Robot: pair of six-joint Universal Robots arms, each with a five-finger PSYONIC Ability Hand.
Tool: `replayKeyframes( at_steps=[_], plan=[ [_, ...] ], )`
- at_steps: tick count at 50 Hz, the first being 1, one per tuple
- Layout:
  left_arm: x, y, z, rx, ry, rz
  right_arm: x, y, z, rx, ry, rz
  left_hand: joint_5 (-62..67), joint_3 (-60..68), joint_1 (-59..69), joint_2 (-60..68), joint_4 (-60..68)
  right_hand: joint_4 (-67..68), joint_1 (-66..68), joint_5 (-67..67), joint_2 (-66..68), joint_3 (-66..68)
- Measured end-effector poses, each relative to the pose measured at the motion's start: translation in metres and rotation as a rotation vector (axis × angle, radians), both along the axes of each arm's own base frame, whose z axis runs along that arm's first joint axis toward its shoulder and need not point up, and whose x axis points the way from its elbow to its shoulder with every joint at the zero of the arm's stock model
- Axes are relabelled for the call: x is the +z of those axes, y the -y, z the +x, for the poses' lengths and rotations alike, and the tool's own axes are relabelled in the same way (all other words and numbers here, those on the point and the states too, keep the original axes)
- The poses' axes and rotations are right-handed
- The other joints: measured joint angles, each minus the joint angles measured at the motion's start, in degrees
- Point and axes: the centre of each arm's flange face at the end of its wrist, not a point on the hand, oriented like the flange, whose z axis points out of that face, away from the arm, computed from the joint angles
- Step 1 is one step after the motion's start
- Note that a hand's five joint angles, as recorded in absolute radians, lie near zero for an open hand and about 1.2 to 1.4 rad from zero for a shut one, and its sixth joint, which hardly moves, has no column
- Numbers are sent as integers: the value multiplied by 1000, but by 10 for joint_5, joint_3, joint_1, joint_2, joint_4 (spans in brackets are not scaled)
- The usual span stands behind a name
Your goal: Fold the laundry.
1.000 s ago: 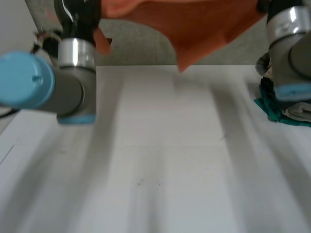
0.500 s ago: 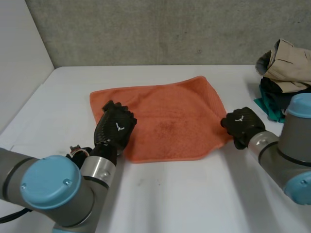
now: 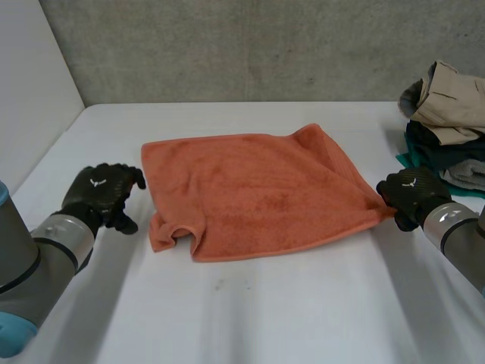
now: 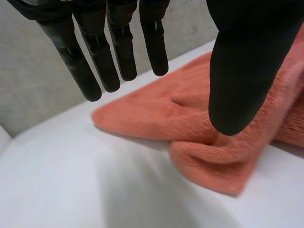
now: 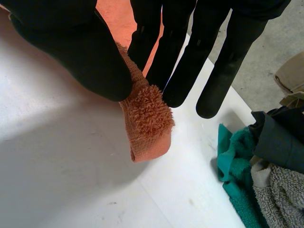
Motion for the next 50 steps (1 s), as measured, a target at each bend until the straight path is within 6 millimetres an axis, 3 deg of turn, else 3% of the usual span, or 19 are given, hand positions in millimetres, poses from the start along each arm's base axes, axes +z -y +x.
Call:
replayKeyframes(
  at_steps=[7,17,23,25,31,37,46,47,48,50],
  plan=[
    [-19,-2,-7,-47,-13,82,-2,-2,0,2,-1,5,31,31,28,31,32,0,0,0,0,0],
    [-46,-4,-31,-121,13,112,-6,-5,0,2,-4,21,52,54,49,54,54,0,0,0,0,0],
    [-56,7,-40,-98,30,81,-8,-7,0,3,-5,29,171,176,183,177,175,0,0,0,0,0],
    [-58,13,-41,-76,35,64,-9,-8,0,3,-6,32,303,310,315,317,311,0,0,0,0,0],
    [-56,25,-39,-10,47,25,-9,-10,-1,6,-13,34,341,376,327,377,376,0,0,0,0,0],
    [-34,18,-37,-6,81,-18,11,-10,-2,11,-41,-20,341,376,327,377,376,0,0,0,0,0],
    [50,-38,-17,-95,367,-167,109,-45,-7,74,-257,-236,341,376,327,377,377,0,0,0,0,0],
    [50,-38,-17,-95,367,-167,109,-45,-7,74,-257,-236,341,376,327,377,377,0,0,0,0,0],
    [62,-48,-13,-110,424,-191,123,-54,-8,80,-294,-259,341,376,327,377,378,0,0,0,0,0],
    [71,-57,-9,-123,475,-209,134,-63,-10,84,-323,-268,341,376,327,377,378,0,0,0,0,0]
  ],
)
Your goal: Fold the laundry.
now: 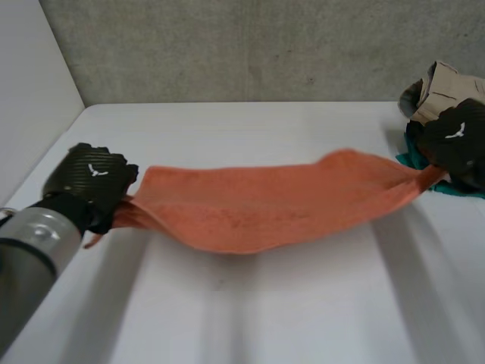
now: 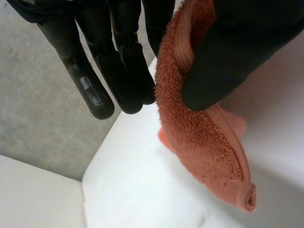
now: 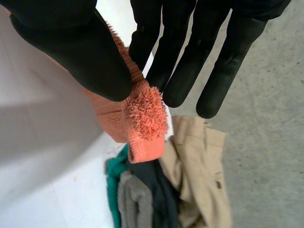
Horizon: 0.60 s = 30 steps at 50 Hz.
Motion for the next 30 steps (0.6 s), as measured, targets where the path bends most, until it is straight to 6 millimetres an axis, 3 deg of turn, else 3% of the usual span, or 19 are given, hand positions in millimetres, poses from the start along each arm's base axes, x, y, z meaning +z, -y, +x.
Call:
replayKeyframes(
  at_steps=[5,11,14,17,19,21,23,25,30],
  plan=[
    [7,-13,5,-31,129,-10,8,-12,-3,-4,-59,40,0,0,0,0,0,0,0,0,0,0],
    [-27,2,-1,-62,262,77,-31,10,4,-13,-142,190,0,0,0,0,0,0,0,0,0,0],
    [-46,23,-8,-60,294,99,-51,29,10,-32,-172,220,0,1,0,0,0,0,0,0,0,0],
    [-64,63,-19,-21,308,61,-68,61,20,-74,-188,172,10,1,3,2,0,0,0,0,0,0],
    [-63,95,-29,23,304,-32,-66,87,28,-105,-169,64,14,1,4,2,0,0,0,0,0,0],
    [-54,119,-35,57,294,-128,-56,105,35,-121,-134,-47,14,1,4,2,0,0,0,1,0,0],
    [-26,150,-45,102,263,-308,-33,126,45,-134,-66,-210,14,1,4,2,0,0,0,7,0,0],
    [17,175,-55,144,203,-542,11,147,56,-133,57,-458,14,1,4,2,0,0,0,14,0,0],
    [93,189,-66,171,57,-930,73,155,66,-97,226,-768,14,1,4,3,0,0,0,15,0,0]
  ],
)
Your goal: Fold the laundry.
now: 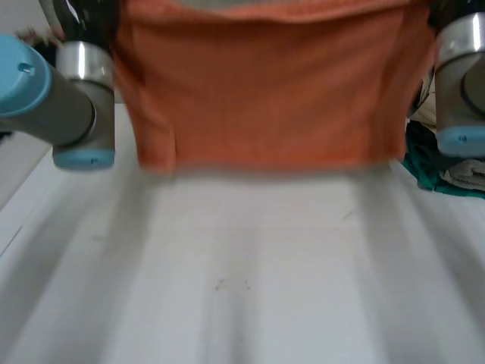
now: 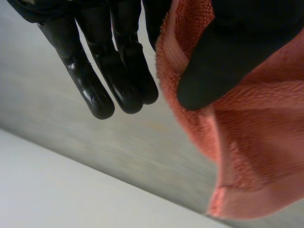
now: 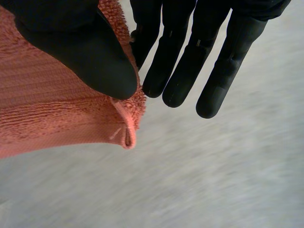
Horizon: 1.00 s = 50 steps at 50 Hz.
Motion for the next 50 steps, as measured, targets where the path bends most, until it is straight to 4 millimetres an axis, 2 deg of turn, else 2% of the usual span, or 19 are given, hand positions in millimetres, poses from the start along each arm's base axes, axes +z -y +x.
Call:
replayKeyframes(
  at_steps=[2,4,8,15,16,23,26,29,32,35,39,44,50],
  plan=[
    [18,-2,-2,-26,-32,-100,17,-2,3,27,36,-88,0,0,1,0,0,0,0,2,0,0],
    [24,-5,-2,-46,-49,-140,21,-4,6,45,47,-111,4,0,2,0,0,0,0,2,0,0],
    [10,-8,0,-73,-56,-90,8,-11,16,84,41,-60,4,0,2,0,0,0,0,2,0,0],
    [-60,-13,16,-68,-18,153,-52,-20,24,123,3,175,4,0,2,0,0,0,0,2,6,0],
    [-76,-16,19,-66,-8,201,-66,-21,23,126,-2,230,4,0,2,0,0,0,0,2,6,0],
    [-148,-31,28,-64,35,415,-144,-25,18,132,-33,527,4,1,2,1,0,0,0,2,6,0],
    [-189,-42,29,-68,67,529,-182,-32,16,127,-60,687,4,1,2,1,0,0,0,2,6,0],
    [-215,-54,31,-70,95,609,-204,-42,12,119,-88,805,4,1,2,1,0,0,0,2,6,0],
    [-228,-68,34,-68,117,663,-218,-55,8,111,-121,912,4,1,2,1,0,0,0,2,6,0],
    [-228,-82,38,-66,130,690,-222,-67,3,103,-146,984,4,1,2,1,0,0,0,2,6,0],
    [-219,-111,48,-61,151,741,-213,-91,-15,73,-194,1095,4,1,2,1,0,0,0,2,6,0],
    [-210,-159,66,-52,200,883,-191,-128,-46,20,-317,1189,4,1,2,1,0,0,0,2,6,0],
    [-208,-214,86,-40,284,1136,-186,-163,-81,-34,-507,1270,4,1,2,1,0,0,0,2,6,0]
  ],
)
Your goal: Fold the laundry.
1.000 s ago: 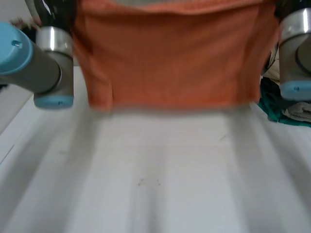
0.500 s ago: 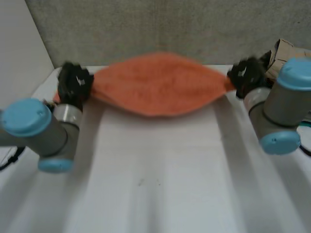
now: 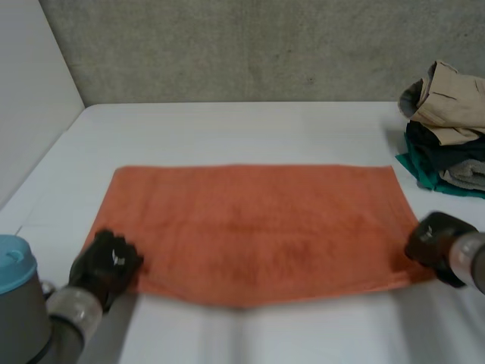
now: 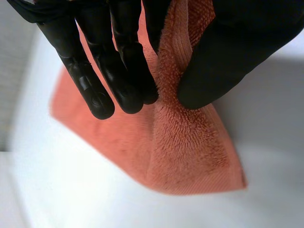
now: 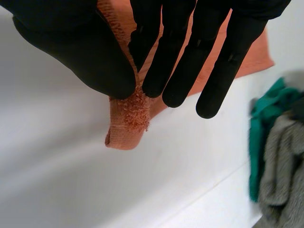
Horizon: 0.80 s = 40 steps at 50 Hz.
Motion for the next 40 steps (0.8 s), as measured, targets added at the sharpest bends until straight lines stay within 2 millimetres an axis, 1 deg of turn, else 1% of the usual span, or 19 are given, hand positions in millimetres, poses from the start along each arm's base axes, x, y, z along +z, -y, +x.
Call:
replayKeyframes(
  at_steps=[2,4,7,10,11,13,15,18,22,24,25,27,31,32,35,37,38,39,40],
  plan=[
    [1,-14,5,-3,28,83,-2,-6,-6,8,-32,21,0,0,0,0,0,0,0,0,0,0],
    [3,-20,6,-6,42,126,-4,-8,-9,8,-41,27,0,0,0,0,0,0,0,0,0,0],
    [9,-16,4,-7,39,129,-6,-2,-9,-1,-35,2,0,0,0,0,0,0,0,0,0,0],
    [18,1,-3,-6,8,63,-6,16,-6,-24,0,-81,0,0,0,0,0,0,0,0,0,0],
    [21,11,-7,-4,-8,24,-6,25,-4,-34,19,-121,0,0,0,0,0,0,0,0,0,0],
    [24,23,-12,-3,-30,-27,-6,33,-2,-44,40,-161,0,0,0,0,0,0,0,0,0,0],
    [28,47,-22,0,-69,-124,-9,56,5,-61,99,-254,0,0,0,0,1,0,0,0,0,0],
    [27,72,-33,-1,-105,-221,-15,74,14,-65,150,-324,0,0,0,0,1,0,0,0,0,0],
    [18,102,-47,-7,-135,-325,-24,95,27,-54,197,-399,0,0,0,0,2,0,0,1,0,0],
    [10,117,-56,-12,-141,-372,-27,102,31,-47,209,-424,0,0,0,0,2,0,0,1,0,0],
    [6,122,-59,-12,-140,-388,-31,110,35,-40,219,-452,0,0,0,0,2,0,0,1,0,0],
    [-3,135,-66,-12,-132,-419,-36,121,40,-32,227,-487,0,0,0,0,2,0,0,1,0,0],
    [-17,152,-74,-3,-97,-456,-42,138,46,-21,236,-540,0,0,0,0,2,0,0,1,0,0],
    [-23,158,-77,-1,-80,-469,-46,145,48,-18,238,-560,0,0,0,0,2,0,0,1,0,0],
    [-29,165,-83,-3,-55,-486,-51,155,51,-15,240,-582,0,0,0,0,2,0,0,1,0,0],
    [-33,171,-88,-6,-39,-502,-55,163,53,-19,240,-597,0,0,0,0,1,-111,-95,-110,-121,-110],
    [-34,173,-90,-8,-33,-510,-57,167,53,-24,238,-604,-56,-76,-52,-77,-68,-233,-208,-236,-238,-232],
    [-35,175,-92,-10,-30,-516,-59,170,54,-29,237,-608,-56,-76,-52,-77,-68,-322,-308,-330,-329,-320],
    [-35,176,-95,-13,-29,-523,-60,172,55,-39,235,-613,-195,-208,-206,-224,-212,-430,-410,-443,-440,-428]
  ],
)
